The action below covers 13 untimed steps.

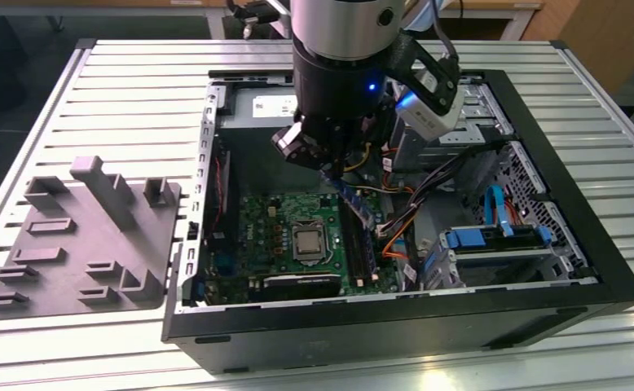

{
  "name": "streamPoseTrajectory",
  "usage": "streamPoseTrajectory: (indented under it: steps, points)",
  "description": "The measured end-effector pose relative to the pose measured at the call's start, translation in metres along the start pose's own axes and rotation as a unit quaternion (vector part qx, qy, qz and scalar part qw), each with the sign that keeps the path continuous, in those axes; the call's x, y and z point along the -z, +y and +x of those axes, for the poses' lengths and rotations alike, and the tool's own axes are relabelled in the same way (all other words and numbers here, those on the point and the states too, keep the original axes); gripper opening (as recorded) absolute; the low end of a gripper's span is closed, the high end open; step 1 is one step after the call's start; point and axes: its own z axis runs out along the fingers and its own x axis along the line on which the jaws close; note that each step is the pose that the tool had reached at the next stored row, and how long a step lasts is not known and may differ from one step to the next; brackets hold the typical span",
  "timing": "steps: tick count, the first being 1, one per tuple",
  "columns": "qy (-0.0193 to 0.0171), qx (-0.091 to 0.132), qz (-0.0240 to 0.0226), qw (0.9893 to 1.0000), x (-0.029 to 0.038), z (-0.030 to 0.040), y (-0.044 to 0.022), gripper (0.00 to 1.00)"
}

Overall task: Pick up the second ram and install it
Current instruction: 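Insert the second ram into the second slot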

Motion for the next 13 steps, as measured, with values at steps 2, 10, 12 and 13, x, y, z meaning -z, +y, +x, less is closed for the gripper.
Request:
streamPoseTrajectory:
  steps: [2,10,12,13]
  points:
    - [-0.0002,-0.003,0.0002,1.0000,0.0000,0.0000,0.0000,0.12]
    - [-0.0010,-0.016,0.0013,0.9999,0.0000,0.0000,0.0000,0.12]
    - [-0.0012,-0.019,0.0015,0.9998,0.0000,0.0000,0.0000,0.12]
    - [-0.0012,-0.020,0.0016,0.9998,0.0000,0.0000,0.0000,0.12]
